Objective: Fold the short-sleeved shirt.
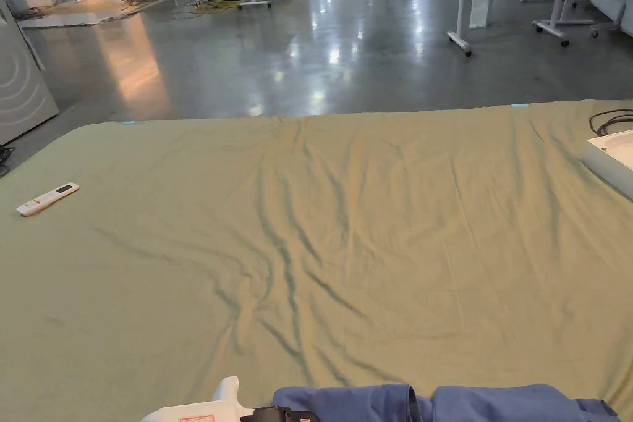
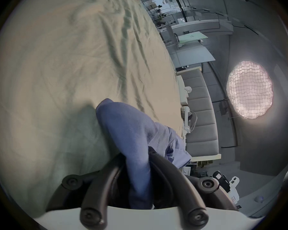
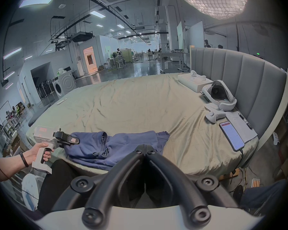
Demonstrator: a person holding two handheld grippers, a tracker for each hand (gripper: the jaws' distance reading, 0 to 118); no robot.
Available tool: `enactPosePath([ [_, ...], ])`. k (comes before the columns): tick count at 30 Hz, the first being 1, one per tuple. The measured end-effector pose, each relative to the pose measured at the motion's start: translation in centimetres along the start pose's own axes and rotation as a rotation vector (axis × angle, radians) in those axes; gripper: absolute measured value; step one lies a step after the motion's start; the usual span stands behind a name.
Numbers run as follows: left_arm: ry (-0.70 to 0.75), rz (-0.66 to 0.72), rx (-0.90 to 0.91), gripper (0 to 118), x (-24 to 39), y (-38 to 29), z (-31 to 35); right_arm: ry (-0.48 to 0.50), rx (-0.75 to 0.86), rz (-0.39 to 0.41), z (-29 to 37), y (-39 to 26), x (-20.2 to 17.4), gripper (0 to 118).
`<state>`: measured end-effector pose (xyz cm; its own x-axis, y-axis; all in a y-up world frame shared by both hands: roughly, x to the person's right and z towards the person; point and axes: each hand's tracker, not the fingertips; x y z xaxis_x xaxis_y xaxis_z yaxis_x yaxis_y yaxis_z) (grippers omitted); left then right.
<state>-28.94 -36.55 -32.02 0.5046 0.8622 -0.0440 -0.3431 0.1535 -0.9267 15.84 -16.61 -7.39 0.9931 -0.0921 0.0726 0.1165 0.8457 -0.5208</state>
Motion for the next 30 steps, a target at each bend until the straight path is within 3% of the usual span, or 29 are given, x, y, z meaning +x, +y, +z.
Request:
enactPosePath([
  [4, 0.066, 0.002, 0.143, 10, 0.9, -1.1, 2.4, 0.007, -0.004, 0.000, 0.1, 0.1, -0.4, 0],
  [6, 0.037, 0.015, 0.110, 10, 0.9, -0.9, 4.3, 0.017, 0.020, 0.029, 0.5, 0.1, -0.8, 0],
  [10, 0.225, -0.153, 0.112, 10, 2.1, 0.8, 9.8, 0.036, 0.023, 0.056, 0.2, 0.3, -1.3, 0],
  [14, 0.293, -0.256, 0.130, 10, 4.9, 2.2, 14.2, 0.049, 0.039, 0.063, -0.1, 0.1, -1.7, 0],
  [16, 0.354, -0.355, 0.149, 10, 7.7, 1.6, 13.1, 0.071, 0.049, 0.052, 0.2, 0.0, -1.6, 0],
  [19, 0.287, -0.388, 0.124, 10, 12.4, -0.3, 9.2, 0.078, 0.043, 0.040, 0.3, 0.0, -1.5, 0],
  [23, 0.394, -0.549, 0.005, 10, 17.4, -3.8, 0.9, 0.055, 0.047, 0.043, 1.1, -0.2, -1.0, 0],
  [29, 0.290, -0.539, -0.149, 11, 18.1, -6.4, -9.2, 0.031, 0.045, -0.006, 2.2, -1.3, 0.5, 0],
  [30, 0.266, -0.514, -0.153, 17, 17.9, -6.5, -10.0, 0.015, 0.035, -0.004, 2.2, -1.5, 0.7, 0],
])
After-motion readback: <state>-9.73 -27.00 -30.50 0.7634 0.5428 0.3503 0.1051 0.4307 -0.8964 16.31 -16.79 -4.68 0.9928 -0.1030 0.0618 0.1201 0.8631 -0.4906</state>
